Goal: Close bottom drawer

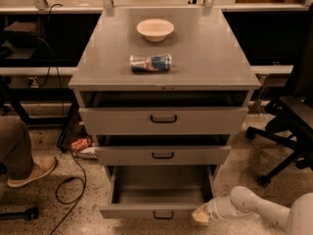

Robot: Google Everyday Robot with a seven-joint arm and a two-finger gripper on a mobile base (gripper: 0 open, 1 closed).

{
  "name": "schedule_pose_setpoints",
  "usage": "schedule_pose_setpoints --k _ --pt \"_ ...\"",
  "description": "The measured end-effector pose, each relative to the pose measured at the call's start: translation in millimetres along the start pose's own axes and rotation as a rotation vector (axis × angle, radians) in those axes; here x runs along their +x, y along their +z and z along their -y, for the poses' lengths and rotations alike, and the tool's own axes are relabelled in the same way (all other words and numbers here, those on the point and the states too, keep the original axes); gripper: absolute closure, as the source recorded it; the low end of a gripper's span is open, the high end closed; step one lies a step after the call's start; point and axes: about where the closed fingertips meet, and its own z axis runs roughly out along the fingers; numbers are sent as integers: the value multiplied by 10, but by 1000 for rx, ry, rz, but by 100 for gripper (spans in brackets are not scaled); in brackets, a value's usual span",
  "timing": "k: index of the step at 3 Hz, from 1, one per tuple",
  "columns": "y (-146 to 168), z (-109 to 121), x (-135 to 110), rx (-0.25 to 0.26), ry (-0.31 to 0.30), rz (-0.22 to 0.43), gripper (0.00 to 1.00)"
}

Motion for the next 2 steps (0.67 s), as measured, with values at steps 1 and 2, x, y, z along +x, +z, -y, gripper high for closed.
schedule_pose_setpoints --k 1,2 --pt "45 66 -14 27 -15 26 100" --pt "45 67 -14 27 -15 26 100"
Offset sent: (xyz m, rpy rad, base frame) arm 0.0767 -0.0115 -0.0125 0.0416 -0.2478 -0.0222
